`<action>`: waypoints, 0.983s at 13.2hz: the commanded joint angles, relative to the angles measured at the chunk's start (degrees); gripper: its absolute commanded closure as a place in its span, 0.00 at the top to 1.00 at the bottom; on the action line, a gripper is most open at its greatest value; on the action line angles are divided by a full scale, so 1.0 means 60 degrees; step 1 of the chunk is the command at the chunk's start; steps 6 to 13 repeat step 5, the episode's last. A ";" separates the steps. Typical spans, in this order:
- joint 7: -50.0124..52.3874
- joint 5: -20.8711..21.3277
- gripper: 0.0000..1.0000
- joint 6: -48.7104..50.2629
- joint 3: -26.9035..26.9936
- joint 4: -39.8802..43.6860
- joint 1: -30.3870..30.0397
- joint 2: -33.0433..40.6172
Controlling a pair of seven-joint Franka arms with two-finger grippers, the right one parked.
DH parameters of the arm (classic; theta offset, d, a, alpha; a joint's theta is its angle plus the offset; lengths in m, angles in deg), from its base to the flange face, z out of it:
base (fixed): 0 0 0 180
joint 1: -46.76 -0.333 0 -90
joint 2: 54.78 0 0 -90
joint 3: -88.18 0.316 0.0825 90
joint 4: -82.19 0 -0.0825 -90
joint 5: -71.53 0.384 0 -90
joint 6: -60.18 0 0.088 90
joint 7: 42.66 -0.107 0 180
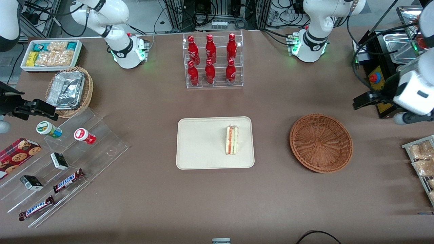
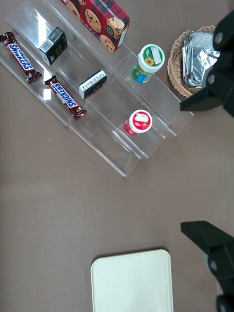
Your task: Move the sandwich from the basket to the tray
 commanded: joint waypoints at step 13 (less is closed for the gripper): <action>-0.0504 0.0130 1.00 0.1223 0.0265 -0.0247 0.0033 0.0841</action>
